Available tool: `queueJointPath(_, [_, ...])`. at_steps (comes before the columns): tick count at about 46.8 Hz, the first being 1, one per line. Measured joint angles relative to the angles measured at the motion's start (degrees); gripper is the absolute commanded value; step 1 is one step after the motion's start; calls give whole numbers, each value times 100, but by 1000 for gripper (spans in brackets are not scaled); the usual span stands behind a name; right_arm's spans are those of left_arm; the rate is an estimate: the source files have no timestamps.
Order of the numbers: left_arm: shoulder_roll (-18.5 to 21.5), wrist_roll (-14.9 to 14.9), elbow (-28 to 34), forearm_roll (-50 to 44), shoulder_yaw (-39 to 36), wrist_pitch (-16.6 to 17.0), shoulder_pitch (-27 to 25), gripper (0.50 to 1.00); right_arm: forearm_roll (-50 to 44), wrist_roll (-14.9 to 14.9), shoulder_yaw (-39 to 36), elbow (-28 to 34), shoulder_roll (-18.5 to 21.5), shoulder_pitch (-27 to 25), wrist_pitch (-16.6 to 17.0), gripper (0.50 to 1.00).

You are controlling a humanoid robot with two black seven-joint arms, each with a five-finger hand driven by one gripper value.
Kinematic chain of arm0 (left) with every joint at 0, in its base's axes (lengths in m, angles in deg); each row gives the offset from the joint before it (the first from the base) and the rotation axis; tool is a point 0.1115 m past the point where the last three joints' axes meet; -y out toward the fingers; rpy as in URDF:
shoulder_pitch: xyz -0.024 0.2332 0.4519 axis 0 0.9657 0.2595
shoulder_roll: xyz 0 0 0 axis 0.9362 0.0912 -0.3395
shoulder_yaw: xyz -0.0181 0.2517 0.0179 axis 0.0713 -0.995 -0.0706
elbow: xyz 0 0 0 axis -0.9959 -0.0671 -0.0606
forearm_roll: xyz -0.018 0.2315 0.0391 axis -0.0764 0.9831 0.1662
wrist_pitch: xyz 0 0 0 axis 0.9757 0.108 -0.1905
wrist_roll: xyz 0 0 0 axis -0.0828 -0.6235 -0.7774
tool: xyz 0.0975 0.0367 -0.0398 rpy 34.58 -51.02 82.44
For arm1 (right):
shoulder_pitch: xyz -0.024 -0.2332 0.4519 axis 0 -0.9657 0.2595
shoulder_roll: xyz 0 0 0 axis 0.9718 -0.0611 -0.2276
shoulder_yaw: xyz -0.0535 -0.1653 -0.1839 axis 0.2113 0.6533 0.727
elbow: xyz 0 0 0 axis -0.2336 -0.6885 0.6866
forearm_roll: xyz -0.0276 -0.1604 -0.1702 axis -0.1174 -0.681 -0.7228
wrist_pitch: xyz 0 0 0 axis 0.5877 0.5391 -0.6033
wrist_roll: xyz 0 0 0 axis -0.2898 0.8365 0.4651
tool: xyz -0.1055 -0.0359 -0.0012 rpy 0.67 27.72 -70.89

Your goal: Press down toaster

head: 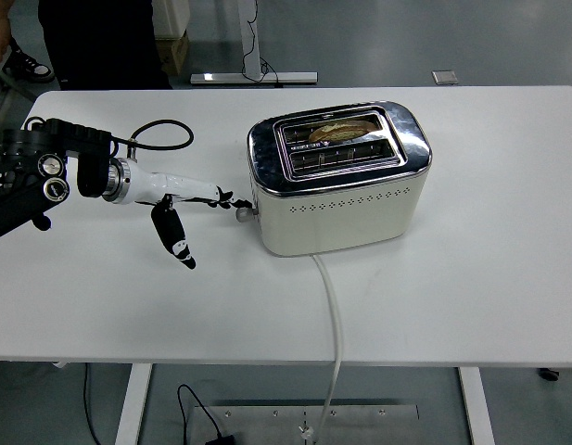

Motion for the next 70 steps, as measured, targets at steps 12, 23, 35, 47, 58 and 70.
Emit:
queueJointPath(12, [110,3,5,-10,-39,-7,31,1000,0,1,-1,0,0,0,0,998])
queueJointPath(23, [444,7,8,-21,-28,-4,74,1000,0,0,0,0,0,1,0,998])
queueJointPath(35, [1020,17,12,-98,-10,-1,202,1000,0,1,2,0,0,1,0,998])
queueJointPath(47, [1229,30,-289,-683,124,0,-183,1000,0,0,3,0,0,0,0,998])
queueJointPath(58, [755,24,-1059,-1292,133,0,-773,1000,0,0,2,0,0,-1,0,1000])
queueJointPath(70, [160,25,-1829,-2332,133,0,-1266,1000,0,1,3,0,0,2,0,1000])
